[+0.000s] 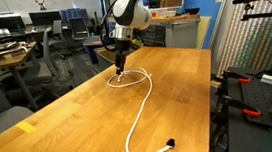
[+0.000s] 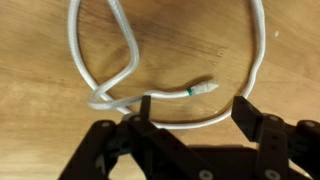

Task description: Pick the rope on the table

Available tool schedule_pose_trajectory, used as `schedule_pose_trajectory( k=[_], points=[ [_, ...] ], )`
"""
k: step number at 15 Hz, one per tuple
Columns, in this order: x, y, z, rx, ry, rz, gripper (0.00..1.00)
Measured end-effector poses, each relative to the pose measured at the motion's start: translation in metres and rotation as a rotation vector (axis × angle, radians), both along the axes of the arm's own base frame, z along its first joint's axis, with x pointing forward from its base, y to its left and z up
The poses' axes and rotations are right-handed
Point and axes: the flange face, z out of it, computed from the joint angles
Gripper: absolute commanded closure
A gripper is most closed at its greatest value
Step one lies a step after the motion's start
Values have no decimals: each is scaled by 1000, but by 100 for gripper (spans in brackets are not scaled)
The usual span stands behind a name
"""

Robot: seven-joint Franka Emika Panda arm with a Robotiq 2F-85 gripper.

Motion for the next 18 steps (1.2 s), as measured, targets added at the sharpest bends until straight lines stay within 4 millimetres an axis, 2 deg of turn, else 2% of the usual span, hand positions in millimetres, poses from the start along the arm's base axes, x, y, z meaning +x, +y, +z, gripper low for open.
schedule_pose_trajectory(
  k=[3,7,10,18],
  points=[
    [9,14,16,22,-24,8,0],
    [16,48,37,65,-29,45,1],
    [11,67,34,43,-4,72,0],
    [-8,125,18,-293,-16,202,0]
  ],
)
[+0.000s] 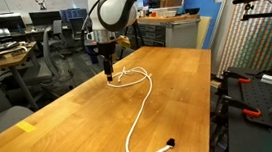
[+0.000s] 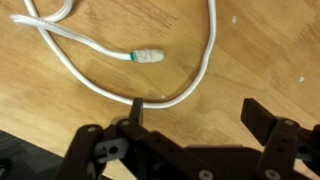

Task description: Pick the rope on the table

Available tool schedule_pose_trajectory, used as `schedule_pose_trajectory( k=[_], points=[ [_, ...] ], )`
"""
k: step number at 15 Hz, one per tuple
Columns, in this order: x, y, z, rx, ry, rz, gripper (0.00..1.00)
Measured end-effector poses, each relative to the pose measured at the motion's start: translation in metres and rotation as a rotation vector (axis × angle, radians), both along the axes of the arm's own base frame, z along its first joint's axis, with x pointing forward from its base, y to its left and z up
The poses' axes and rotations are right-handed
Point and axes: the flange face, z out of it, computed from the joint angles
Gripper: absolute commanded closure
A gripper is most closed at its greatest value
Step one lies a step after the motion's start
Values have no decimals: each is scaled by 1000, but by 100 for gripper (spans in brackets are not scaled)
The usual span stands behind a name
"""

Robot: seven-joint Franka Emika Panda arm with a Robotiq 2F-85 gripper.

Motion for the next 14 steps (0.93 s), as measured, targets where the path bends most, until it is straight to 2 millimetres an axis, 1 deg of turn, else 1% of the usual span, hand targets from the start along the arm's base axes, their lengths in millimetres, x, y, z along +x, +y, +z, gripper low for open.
schedule_pose_trajectory(
  k=[2,3,5,7,9,11,14],
  points=[
    [-8,11,-5,-48,27,-8,0],
    [-12,14,-8,-64,47,-17,2],
    [-18,17,-14,-83,84,-39,7],
    [-22,18,-24,-91,105,-62,16],
    [-23,17,-36,-92,116,-76,42],
    [-21,16,-48,-84,109,-90,58],
    [-15,13,-45,-74,95,-115,80]
  ],
)
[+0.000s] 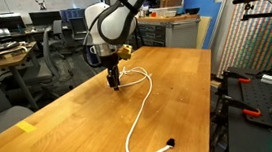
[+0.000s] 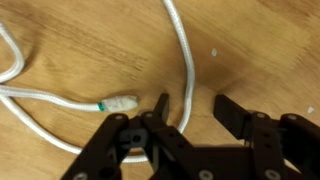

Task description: Pick the rope on the table

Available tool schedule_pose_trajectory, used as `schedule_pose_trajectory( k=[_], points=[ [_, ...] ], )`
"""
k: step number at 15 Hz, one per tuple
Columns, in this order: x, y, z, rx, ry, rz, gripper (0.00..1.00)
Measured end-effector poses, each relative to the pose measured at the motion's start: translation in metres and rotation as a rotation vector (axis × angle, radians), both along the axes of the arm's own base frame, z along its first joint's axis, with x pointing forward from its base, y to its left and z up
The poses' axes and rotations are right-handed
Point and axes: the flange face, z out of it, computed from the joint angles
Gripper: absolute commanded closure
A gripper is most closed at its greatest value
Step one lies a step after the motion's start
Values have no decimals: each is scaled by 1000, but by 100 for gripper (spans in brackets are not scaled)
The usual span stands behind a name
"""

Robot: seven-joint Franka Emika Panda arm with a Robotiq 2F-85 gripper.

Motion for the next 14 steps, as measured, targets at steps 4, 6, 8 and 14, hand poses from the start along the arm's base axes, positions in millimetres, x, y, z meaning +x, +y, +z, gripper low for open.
schedule_pose_trajectory(
  k=[4,6,8,14],
  points=[
    [7,-9,2,8,-22,-28,100],
    [9,-16,2,15,-26,-48,97],
    [13,-26,2,27,-25,-82,97],
    [50,-97,63,162,-119,-299,97]
  ],
)
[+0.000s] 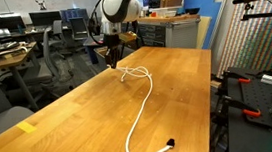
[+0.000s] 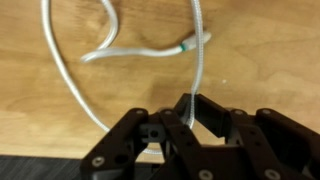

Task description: Pick the rope on the table

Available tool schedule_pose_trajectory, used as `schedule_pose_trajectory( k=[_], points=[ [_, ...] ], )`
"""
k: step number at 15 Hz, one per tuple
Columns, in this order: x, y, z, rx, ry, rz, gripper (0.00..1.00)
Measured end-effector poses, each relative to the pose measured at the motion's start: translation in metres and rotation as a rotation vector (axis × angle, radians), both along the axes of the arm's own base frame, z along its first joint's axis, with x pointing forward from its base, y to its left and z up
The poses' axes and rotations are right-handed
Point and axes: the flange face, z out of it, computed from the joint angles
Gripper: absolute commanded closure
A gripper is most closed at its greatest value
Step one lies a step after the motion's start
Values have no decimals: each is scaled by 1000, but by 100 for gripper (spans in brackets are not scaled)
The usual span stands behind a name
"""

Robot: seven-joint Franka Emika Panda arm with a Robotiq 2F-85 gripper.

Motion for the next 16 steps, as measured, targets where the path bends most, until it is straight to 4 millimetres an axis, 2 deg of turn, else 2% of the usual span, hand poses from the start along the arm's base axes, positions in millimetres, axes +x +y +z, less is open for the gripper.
schedule_pose_trajectory(
  k=[3,5,6,8,9,10,12,14,16],
  points=[
    [16,-62,60,2,-94,-101,97],
    [14,-102,75,-56,-112,-138,97],
    [10,-118,71,-94,-102,-148,97],
    [-6,-140,44,-165,-47,-154,97],
    [-16,-144,27,-187,-13,-155,62],
    [-26,-144,11,-200,20,-156,62],
    [-42,-137,-13,-205,67,-158,48],
    [-48,-126,-24,-201,65,-148,32],
    [-48,-114,-25,-200,29,-126,17]
  ],
)
